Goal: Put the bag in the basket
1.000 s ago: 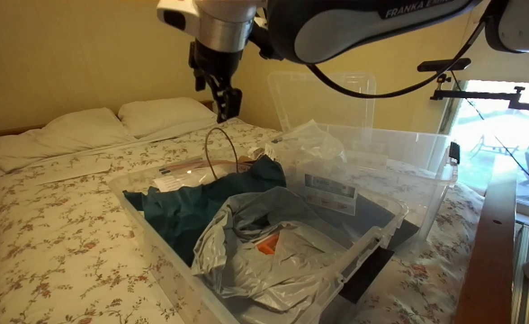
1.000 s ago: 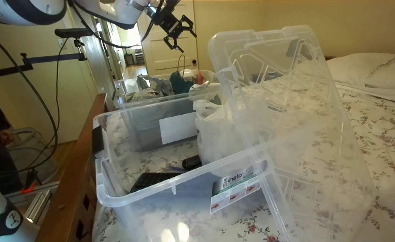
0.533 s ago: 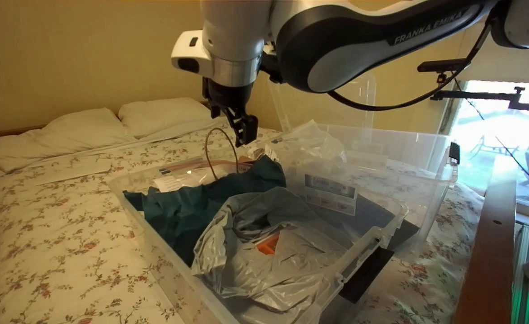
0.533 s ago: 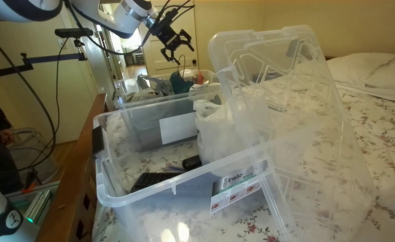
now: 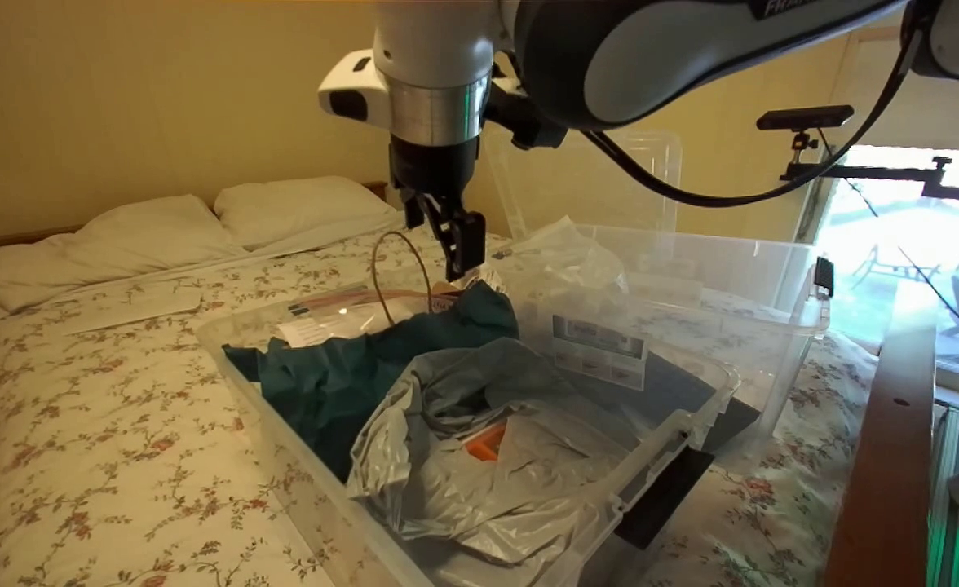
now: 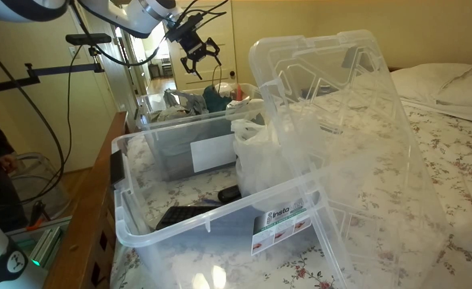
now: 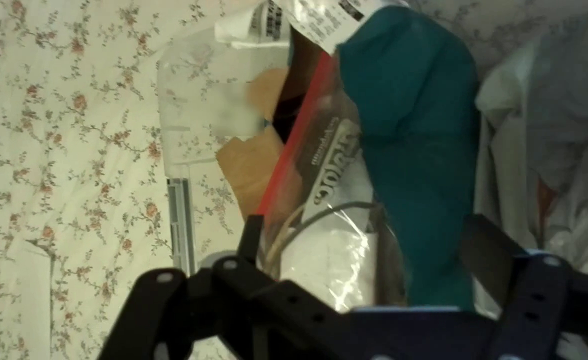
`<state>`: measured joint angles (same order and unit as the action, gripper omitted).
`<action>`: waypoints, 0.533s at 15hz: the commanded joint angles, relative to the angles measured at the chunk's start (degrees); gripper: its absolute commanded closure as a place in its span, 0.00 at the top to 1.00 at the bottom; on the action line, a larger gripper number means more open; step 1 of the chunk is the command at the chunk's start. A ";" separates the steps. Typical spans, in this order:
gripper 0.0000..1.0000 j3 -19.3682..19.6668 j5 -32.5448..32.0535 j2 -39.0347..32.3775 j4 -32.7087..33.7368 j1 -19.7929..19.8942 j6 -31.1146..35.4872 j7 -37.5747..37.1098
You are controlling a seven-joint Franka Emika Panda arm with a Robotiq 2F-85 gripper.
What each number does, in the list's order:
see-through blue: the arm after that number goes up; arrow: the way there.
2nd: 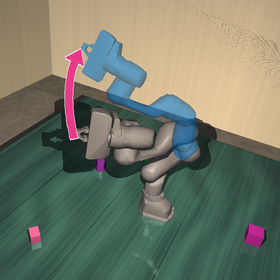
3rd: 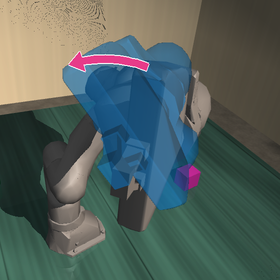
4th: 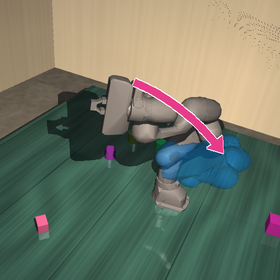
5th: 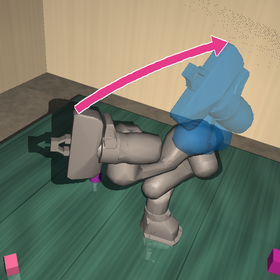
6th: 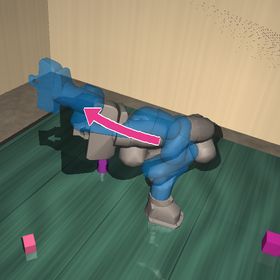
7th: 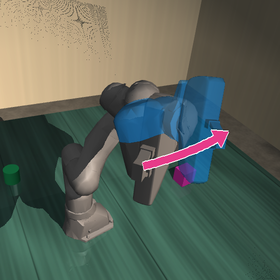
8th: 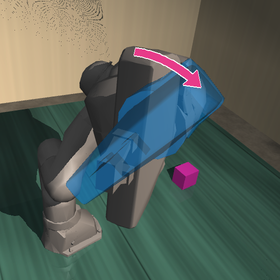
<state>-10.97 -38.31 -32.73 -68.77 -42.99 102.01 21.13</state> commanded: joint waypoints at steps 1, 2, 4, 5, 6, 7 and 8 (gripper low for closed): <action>1.00 -0.49 1.40 0.25 0.02 0.04 0.02 -0.43; 1.00 -0.87 2.11 0.48 0.02 0.03 0.02 -0.82; 1.00 -1.13 2.57 0.66 0.02 0.03 0.02 -1.12; 1.00 -1.13 2.72 0.66 0.02 0.07 0.02 -1.14; 1.00 -1.13 2.78 0.66 0.02 0.13 0.02 -1.14; 1.00 -1.13 2.79 0.66 0.02 0.16 0.02 -1.14; 1.00 -1.13 2.80 0.67 0.02 0.17 0.02 -1.14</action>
<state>-12.10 -35.50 -32.07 -68.75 -42.83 102.03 19.99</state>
